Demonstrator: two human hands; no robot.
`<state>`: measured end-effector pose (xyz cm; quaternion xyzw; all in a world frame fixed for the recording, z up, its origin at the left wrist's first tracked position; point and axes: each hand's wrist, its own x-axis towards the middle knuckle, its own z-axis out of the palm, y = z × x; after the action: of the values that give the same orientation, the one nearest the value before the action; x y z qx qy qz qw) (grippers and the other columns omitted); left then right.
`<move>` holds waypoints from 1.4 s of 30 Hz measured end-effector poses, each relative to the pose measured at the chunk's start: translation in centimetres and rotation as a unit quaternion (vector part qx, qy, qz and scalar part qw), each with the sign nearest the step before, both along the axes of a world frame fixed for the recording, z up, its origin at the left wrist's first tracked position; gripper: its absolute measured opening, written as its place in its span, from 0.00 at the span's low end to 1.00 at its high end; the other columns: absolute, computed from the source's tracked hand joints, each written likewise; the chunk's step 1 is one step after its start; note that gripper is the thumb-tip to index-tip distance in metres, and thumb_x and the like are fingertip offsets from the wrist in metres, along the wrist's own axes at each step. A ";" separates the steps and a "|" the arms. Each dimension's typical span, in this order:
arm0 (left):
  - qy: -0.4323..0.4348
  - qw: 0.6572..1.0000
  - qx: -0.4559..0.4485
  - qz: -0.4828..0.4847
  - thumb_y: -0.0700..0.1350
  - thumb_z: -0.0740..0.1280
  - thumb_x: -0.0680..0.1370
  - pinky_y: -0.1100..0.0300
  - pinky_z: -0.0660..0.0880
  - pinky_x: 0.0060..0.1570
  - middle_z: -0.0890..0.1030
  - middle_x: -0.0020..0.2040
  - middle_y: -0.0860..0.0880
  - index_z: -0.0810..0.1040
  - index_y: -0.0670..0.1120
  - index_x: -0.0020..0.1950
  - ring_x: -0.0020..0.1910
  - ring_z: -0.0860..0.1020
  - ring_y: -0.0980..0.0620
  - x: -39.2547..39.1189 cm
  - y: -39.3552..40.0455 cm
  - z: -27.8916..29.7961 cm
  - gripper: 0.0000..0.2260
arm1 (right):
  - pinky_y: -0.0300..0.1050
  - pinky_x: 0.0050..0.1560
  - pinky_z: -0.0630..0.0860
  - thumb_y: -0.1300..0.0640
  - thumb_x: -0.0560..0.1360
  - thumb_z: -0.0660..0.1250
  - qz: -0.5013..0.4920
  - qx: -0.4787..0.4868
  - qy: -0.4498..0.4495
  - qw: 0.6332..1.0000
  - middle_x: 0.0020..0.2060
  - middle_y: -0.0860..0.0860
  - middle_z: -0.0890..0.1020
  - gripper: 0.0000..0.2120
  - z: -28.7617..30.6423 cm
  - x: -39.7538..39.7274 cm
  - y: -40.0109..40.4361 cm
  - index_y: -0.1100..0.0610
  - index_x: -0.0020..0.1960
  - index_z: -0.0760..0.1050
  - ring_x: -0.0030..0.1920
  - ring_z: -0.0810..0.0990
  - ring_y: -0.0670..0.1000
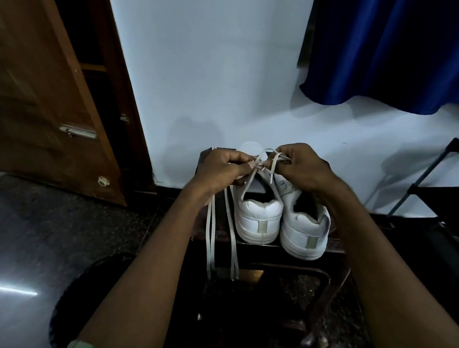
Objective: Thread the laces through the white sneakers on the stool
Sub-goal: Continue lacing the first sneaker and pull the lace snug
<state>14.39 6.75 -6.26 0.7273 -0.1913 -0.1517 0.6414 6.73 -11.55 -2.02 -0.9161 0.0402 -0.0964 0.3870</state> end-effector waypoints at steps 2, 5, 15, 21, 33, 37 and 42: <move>-0.010 1.000 -0.001 0.007 0.38 0.72 0.81 0.66 0.79 0.38 0.87 0.44 0.52 0.87 0.42 0.55 0.39 0.83 0.62 0.0 0.0 0.0 0.05 | 0.30 0.31 0.66 0.55 0.79 0.74 -0.020 -0.007 -0.017 1.000 0.37 0.57 0.80 0.12 -0.1 0.0 0.2 0.65 0.45 0.81 0.36 0.72 0.47; -0.027 1.000 0.009 0.010 0.39 0.72 0.81 0.62 0.81 0.42 0.88 0.46 0.53 0.88 0.48 0.52 0.42 0.83 0.61 0.3 0.1 -0.3 0.06 | 0.24 0.35 0.67 0.56 0.80 0.73 -0.051 -0.014 -0.046 0.998 0.44 0.56 0.86 0.09 -0.1 -0.3 0.8 0.63 0.51 0.83 0.40 0.77 0.47; -0.023 1.000 0.018 -0.010 0.42 0.67 0.85 0.61 0.81 0.46 0.88 0.51 0.50 0.87 0.46 0.57 0.44 0.82 0.58 0.2 0.2 -0.1 0.09 | 0.36 0.33 0.66 0.60 0.83 0.66 0.015 0.216 -0.002 0.976 0.32 0.48 0.74 0.05 -0.4 0.1 -0.2 0.58 0.49 0.79 0.29 0.69 0.42; -0.032 0.999 0.019 -0.007 0.41 0.66 0.85 0.66 0.78 0.40 0.87 0.48 0.51 0.86 0.43 0.58 0.39 0.81 0.57 0.0 0.5 0.2 0.09 | 0.39 0.33 0.61 0.60 0.70 0.67 0.065 0.324 0.002 0.944 0.37 0.55 0.71 0.06 0.3 0.0 -0.7 0.50 0.39 0.79 0.32 0.65 0.46; -0.214 0.969 0.117 0.033 0.63 0.77 0.67 0.44 0.81 0.58 0.86 0.41 0.63 0.87 0.59 0.45 0.38 0.85 0.60 -0.6 0.0 0.3 0.12 | 0.44 0.34 0.62 0.63 0.76 0.64 0.004 0.336 0.024 0.941 0.30 0.48 0.71 0.04 -0.2 0.9 -1.2 0.57 0.46 0.77 0.27 0.64 0.47; -0.185 0.976 0.095 0.060 0.61 0.77 0.65 0.46 0.83 0.52 0.87 0.42 0.61 0.88 0.60 0.43 0.41 0.86 0.59 -0.8 -0.6 0.6 0.09 | 0.45 0.33 0.67 0.57 0.78 0.66 -0.032 0.288 0.029 0.957 0.29 0.47 0.69 0.03 -0.9 1.1 -1.1 0.57 0.48 0.73 0.27 0.66 0.49; 0.013 0.999 -0.014 0.034 0.40 0.76 0.74 0.54 0.84 0.50 0.88 0.45 0.49 0.89 0.43 0.46 0.44 0.86 0.51 -0.7 -0.5 0.8 0.03 | 0.44 0.33 0.68 0.59 0.79 0.65 -0.038 0.302 0.033 0.952 0.29 0.48 0.69 0.03 -0.8 1.0 -1.1 0.56 0.47 0.77 0.26 0.65 0.49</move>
<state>13.71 6.22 -5.46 0.7220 -0.1604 -0.1368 0.6590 7.70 -12.64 -2.84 -0.7572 0.1153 -0.0639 0.6397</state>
